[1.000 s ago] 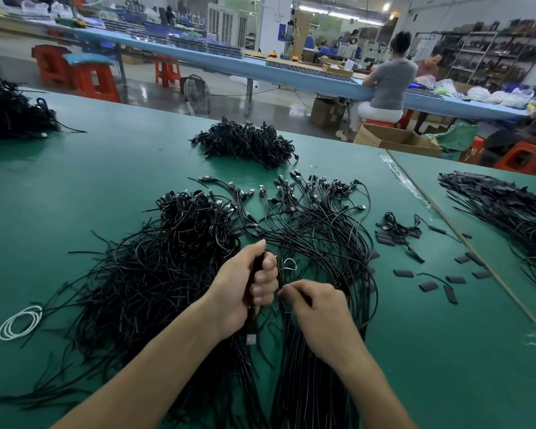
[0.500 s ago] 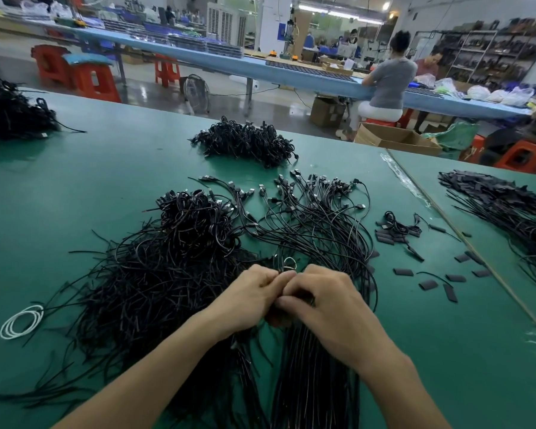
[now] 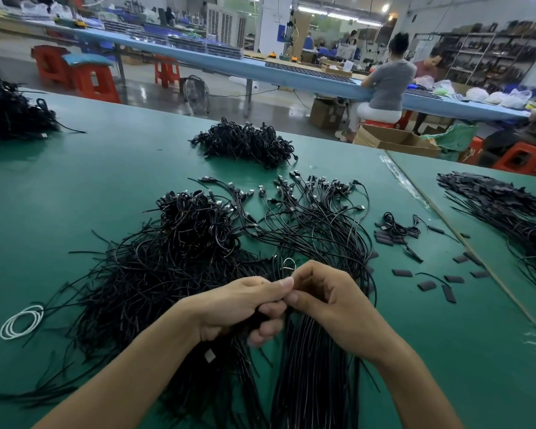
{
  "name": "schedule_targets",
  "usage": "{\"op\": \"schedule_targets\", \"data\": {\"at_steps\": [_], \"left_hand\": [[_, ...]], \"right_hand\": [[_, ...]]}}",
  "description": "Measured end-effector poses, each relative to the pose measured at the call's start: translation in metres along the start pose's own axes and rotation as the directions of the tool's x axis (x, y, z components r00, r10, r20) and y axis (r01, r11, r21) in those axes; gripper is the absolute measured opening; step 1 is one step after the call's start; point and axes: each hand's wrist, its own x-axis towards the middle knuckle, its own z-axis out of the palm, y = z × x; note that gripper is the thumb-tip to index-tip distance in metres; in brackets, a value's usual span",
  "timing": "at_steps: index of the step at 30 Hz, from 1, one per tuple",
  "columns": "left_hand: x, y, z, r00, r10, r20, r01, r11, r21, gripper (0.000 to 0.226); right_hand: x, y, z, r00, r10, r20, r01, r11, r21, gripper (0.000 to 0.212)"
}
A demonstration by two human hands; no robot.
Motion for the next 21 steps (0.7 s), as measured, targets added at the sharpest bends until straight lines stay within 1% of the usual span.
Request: {"op": "schedule_targets", "data": {"at_steps": [1,3,5,6,7,8,9,11,12,13,15,17,19,21], "left_hand": [[0.001,-0.002,0.001,0.999,0.007,-0.043,-0.006,1.0,0.01,0.052],[0.005,-0.004,0.004,0.985,0.049,-0.166,-0.03,0.993,0.116,0.055],[0.01,-0.007,0.006,0.955,0.111,-0.276,-0.041,0.968,0.246,0.055],[0.012,-0.009,0.008,0.94,0.132,-0.315,-0.05,0.965,0.257,0.056],[0.013,-0.01,0.009,0.927,0.135,-0.349,-0.059,0.973,0.221,0.056],[0.014,-0.009,0.01,0.921,0.111,-0.373,-0.062,0.988,0.14,0.054],[0.015,-0.008,0.012,0.929,0.062,-0.366,-0.056,0.998,0.026,0.053],[0.015,-0.005,0.015,0.964,-0.049,-0.26,0.0,0.983,-0.185,0.058],[0.014,-0.005,0.015,0.976,-0.083,-0.203,0.035,0.973,-0.229,0.065],[0.014,-0.005,0.014,0.98,-0.097,-0.174,0.055,0.972,-0.229,0.073],[0.014,-0.007,0.01,0.976,-0.091,-0.197,0.056,0.982,-0.179,0.083],[0.014,-0.008,0.007,0.96,-0.072,-0.269,0.031,0.988,-0.154,0.081],[0.015,-0.011,-0.002,0.921,-0.03,-0.389,-0.023,0.991,-0.129,0.072],[0.015,-0.013,-0.012,0.853,0.02,-0.522,-0.098,0.988,-0.121,0.063]], "right_hand": [[0.0,0.002,0.001,1.0,0.013,-0.017,-0.013,0.999,-0.031,0.004],[0.001,0.005,0.003,0.998,0.034,-0.05,-0.039,0.995,-0.09,0.005],[0.001,0.008,0.007,0.996,0.038,-0.079,-0.05,0.987,-0.15,0.008],[0.001,0.008,0.009,0.994,0.022,-0.108,-0.041,0.983,-0.179,0.01],[0.002,0.009,0.011,0.99,-0.002,-0.142,-0.026,0.981,-0.193,0.012],[0.002,0.008,0.015,0.984,-0.026,-0.179,-0.008,0.982,-0.187,0.014],[0.003,0.007,0.018,0.976,-0.045,-0.215,0.006,0.984,-0.177,0.016],[0.006,0.006,0.024,0.958,-0.106,-0.268,0.047,0.975,-0.218,0.016],[0.008,0.005,0.026,0.949,-0.151,-0.277,0.076,0.961,-0.265,0.015],[0.011,0.004,0.027,0.941,-0.192,-0.279,0.104,0.948,-0.302,0.012],[0.017,0.001,0.025,0.931,-0.247,-0.269,0.149,0.93,-0.336,0.009],[0.022,0.001,0.022,0.937,-0.253,-0.242,0.163,0.927,-0.338,0.007],[0.027,0.002,0.02,0.944,-0.197,-0.265,0.116,0.949,-0.294,0.008],[0.03,0.009,0.02,0.932,-0.067,-0.357,-0.002,0.982,-0.189,0.009]]}}
